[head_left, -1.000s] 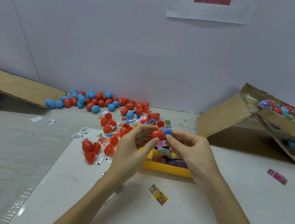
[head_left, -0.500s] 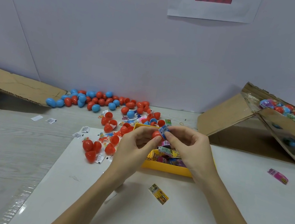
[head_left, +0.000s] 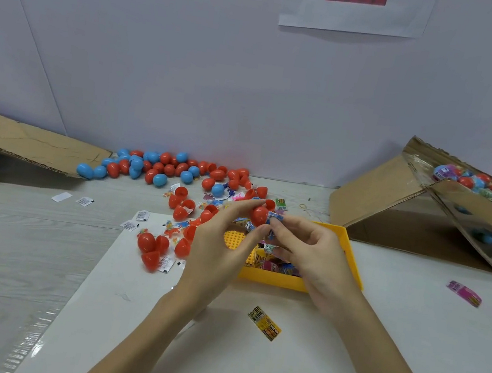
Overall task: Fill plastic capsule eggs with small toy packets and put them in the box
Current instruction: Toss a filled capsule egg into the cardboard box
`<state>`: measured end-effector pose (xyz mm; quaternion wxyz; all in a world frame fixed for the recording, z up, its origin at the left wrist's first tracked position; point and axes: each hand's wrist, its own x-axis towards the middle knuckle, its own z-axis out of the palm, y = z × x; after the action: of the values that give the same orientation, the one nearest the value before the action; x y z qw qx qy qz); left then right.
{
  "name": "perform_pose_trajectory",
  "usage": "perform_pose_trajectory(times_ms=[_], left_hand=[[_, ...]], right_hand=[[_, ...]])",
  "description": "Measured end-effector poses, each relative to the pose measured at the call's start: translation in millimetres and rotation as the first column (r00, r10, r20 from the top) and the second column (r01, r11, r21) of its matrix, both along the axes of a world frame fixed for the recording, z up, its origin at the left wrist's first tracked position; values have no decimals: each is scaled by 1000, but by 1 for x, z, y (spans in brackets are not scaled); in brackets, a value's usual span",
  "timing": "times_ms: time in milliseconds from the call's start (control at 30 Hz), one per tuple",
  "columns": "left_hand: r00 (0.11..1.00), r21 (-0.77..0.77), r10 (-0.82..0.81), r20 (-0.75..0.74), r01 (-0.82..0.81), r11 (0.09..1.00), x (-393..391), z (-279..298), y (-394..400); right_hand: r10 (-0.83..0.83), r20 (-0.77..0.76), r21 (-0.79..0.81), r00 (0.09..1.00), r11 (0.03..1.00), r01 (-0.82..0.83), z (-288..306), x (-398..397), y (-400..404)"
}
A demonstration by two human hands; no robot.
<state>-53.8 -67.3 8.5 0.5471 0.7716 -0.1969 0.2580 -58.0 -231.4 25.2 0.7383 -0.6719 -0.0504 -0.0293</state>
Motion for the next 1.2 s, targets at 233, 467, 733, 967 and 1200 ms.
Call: perform_pose_trajectory(times_ms=[233, 467, 733, 967, 1200], left_hand=[[980, 166, 53, 192, -86, 982, 5, -4, 5], [942, 199, 63, 328, -134, 971, 6, -5, 9], [943, 210, 95, 319, -168, 963, 9, -10, 11], [951, 158, 87, 297, -139, 978, 7, -11, 9], [948, 120, 92, 304, -134, 984, 8, -14, 8]], right_hand=[[210, -258, 364, 943, 925, -107, 6, -4, 8], [372, -326, 516, 869, 840, -166, 11, -9, 13], [444, -383, 587, 810, 794, -158, 9, -8, 15], [449, -396, 608, 801, 782, -138, 7, -7, 16], [415, -412, 596, 811, 796, -105, 7, -8, 17]])
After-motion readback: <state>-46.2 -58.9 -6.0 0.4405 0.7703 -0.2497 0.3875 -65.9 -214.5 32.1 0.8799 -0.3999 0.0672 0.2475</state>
